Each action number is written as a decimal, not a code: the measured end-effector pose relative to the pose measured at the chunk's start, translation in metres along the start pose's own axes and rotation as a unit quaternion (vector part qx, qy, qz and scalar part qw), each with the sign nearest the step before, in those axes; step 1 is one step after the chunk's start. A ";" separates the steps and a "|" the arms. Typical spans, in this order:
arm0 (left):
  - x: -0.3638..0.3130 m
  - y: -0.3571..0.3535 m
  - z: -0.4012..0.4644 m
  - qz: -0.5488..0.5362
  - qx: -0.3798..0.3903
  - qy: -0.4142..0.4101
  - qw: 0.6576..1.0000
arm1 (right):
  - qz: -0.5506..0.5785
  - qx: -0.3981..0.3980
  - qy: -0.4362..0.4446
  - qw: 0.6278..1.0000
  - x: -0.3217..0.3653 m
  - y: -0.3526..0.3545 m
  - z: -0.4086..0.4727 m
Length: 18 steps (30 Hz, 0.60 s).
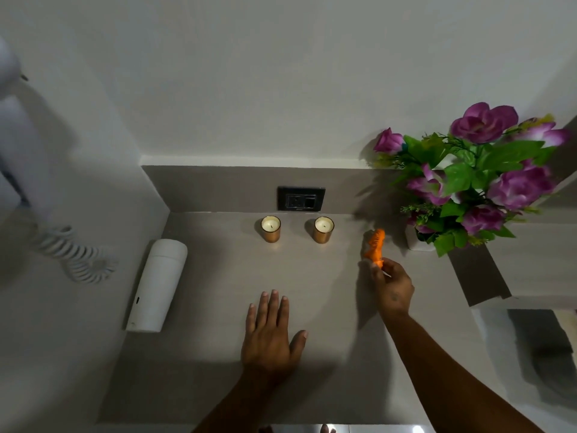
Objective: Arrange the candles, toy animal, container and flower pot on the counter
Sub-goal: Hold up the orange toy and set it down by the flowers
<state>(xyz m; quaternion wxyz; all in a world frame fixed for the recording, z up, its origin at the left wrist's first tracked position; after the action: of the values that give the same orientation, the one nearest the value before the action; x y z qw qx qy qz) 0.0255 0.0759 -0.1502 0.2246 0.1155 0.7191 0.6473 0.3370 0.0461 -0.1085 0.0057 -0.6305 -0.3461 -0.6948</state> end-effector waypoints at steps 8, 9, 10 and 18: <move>0.001 0.004 -0.003 -0.013 -0.021 0.007 1.000 | -0.020 -0.015 0.014 1.000 -0.002 -0.003 0.002; 0.001 0.004 -0.003 -0.013 -0.022 0.008 1.000 | -0.022 -0.015 0.013 1.000 -0.002 -0.003 0.003; 0.001 0.004 -0.003 -0.013 -0.023 0.008 1.000 | -0.021 -0.016 0.015 1.000 -0.001 -0.004 0.003; 0.000 0.006 -0.003 -0.012 -0.034 0.003 0.999 | -0.013 -0.014 0.011 1.000 0.000 -0.004 0.002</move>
<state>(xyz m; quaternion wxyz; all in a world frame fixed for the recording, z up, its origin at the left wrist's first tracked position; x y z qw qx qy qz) 0.0232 0.0738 -0.1438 0.2338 0.0974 0.6986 0.6692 0.3366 0.0501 -0.1101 -0.0082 -0.6184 -0.3448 -0.7061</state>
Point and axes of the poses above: each hand's wrist, its own z-axis towards the middle knuckle, its own y-axis out of the back of the hand, x = y × z, the point moved 9 cm from there along z, towards the middle knuckle, and after that the axes turned 7 degrees about -x, right-handed, at the moved point
